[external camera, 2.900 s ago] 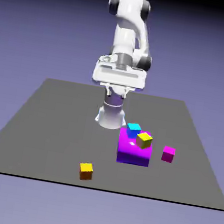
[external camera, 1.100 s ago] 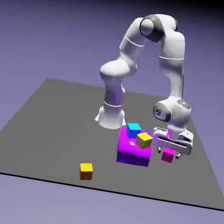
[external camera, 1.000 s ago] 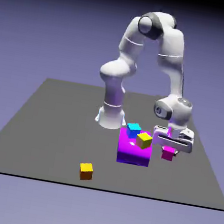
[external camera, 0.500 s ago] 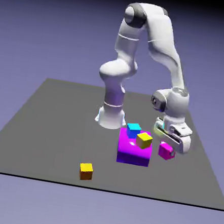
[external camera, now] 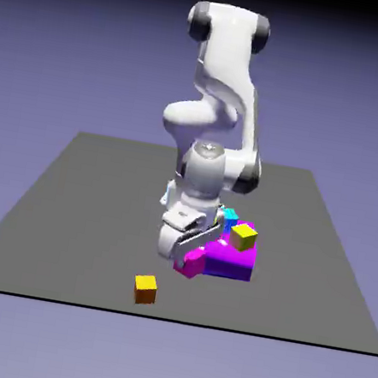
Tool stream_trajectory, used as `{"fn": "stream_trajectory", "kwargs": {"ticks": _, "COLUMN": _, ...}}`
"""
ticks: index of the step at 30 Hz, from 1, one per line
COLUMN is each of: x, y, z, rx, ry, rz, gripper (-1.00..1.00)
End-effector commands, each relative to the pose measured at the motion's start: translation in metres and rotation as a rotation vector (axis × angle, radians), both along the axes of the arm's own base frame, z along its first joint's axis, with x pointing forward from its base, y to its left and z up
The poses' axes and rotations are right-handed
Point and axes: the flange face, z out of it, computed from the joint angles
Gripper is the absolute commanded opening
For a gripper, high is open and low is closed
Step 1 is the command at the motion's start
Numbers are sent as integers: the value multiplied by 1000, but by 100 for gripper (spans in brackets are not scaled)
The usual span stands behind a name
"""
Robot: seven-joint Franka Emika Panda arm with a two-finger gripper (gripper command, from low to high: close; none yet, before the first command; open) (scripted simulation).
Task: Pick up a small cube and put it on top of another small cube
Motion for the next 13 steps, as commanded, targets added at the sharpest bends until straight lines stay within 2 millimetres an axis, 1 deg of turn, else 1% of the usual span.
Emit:
{"fn": "stream_trajectory", "kwargs": {"ticks": 1, "x": -1, "y": -22, "z": 1, "rx": 0, "ry": 9, "rz": -82, "gripper": -100}}
{"fn": "stream_trajectory", "kwargs": {"ticks": 2, "x": -10, "y": -35, "z": -5, "rx": -9, "ry": 51, "rz": -89, "gripper": -100}}
{"fn": "stream_trajectory", "kwargs": {"ticks": 4, "x": -11, "y": -36, "z": -5, "rx": -10, "ry": 56, "rz": -85, "gripper": -100}}
{"fn": "stream_trajectory", "kwargs": {"ticks": 9, "x": -12, "y": -37, "z": -75, "rx": -10, "ry": 56, "rz": -85, "gripper": -100}}
{"fn": "stream_trajectory", "kwargs": {"ticks": 10, "x": -12, "y": -37, "z": -75, "rx": -10, "ry": 56, "rz": -85, "gripper": -100}}
{"fn": "stream_trajectory", "kwargs": {"ticks": 11, "x": -12, "y": -37, "z": -75, "rx": -10, "ry": 56, "rz": -85, "gripper": 100}}
{"fn": "stream_trajectory", "kwargs": {"ticks": 12, "x": -12, "y": -37, "z": -75, "rx": -10, "ry": 56, "rz": -85, "gripper": 100}}
{"fn": "stream_trajectory", "kwargs": {"ticks": 13, "x": -10, "y": -36, "z": -61, "rx": -10, "ry": 55, "rz": -84, "gripper": 100}}
